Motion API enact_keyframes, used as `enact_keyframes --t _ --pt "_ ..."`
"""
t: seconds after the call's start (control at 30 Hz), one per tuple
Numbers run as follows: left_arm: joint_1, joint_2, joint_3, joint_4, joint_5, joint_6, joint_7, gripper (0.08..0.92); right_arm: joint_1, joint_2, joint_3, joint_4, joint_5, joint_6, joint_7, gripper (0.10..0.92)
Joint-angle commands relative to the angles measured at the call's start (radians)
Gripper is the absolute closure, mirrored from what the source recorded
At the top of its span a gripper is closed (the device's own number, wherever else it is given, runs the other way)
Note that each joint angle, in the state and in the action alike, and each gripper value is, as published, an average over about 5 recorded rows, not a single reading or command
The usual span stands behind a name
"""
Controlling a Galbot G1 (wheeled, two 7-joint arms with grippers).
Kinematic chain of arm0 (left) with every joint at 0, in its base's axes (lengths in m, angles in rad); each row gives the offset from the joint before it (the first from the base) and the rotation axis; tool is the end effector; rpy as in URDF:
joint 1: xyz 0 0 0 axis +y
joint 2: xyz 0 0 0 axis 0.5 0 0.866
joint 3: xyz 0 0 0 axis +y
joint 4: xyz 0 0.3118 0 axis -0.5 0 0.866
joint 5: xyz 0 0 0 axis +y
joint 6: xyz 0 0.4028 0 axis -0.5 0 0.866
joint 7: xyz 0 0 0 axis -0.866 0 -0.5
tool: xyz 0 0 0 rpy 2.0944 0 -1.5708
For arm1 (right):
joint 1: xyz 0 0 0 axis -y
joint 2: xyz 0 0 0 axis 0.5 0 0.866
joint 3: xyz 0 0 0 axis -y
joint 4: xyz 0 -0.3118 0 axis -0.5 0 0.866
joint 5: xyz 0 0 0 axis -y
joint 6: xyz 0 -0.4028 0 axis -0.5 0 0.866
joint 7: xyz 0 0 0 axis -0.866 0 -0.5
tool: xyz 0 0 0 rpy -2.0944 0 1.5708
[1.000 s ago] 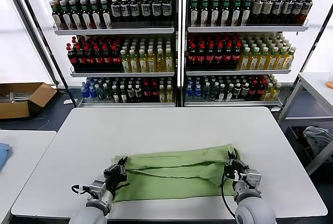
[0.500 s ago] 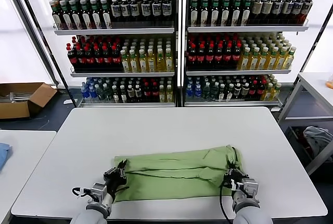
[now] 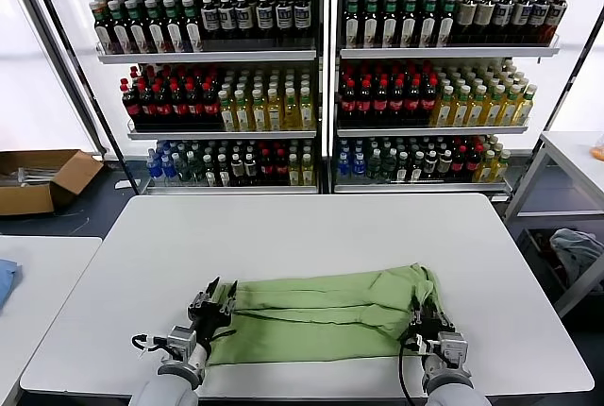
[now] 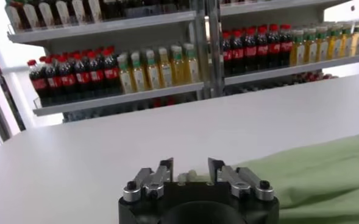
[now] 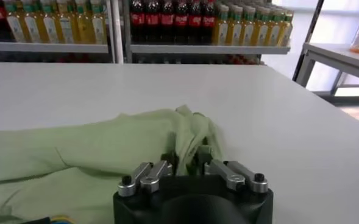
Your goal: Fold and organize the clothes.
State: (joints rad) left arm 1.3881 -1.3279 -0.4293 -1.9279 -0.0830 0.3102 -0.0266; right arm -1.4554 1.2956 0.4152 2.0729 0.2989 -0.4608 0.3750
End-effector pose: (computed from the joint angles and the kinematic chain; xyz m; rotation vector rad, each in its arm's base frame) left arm 0.2957 0.0066 -0.2901 -0.1793 -2.8194 -0.2037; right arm 0.2730 0.0047 -0.2530 -0.1727 -2.7224 0.0469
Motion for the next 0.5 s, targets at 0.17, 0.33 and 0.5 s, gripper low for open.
enact_keyframes --t 0.17,0.33,0.5 --pt "0.038 -0.058 -0.014 -0.072 -0.003 0.048 -0.069 0.368 -0.05 0.009 0.006 0.203 -0.015 0.073 -0.004 0.427" --pt "0.065 -0.098 -0.015 -0.064 -0.044 0.077 -0.113 0.226 -0.035 0.01 -0.018 0.208 -0.016 0.077 0.012 0.289" --pt "0.078 -0.115 -0.019 -0.062 -0.102 0.1 -0.139 0.179 -0.03 -0.004 -0.029 0.203 -0.015 0.066 0.012 0.208"
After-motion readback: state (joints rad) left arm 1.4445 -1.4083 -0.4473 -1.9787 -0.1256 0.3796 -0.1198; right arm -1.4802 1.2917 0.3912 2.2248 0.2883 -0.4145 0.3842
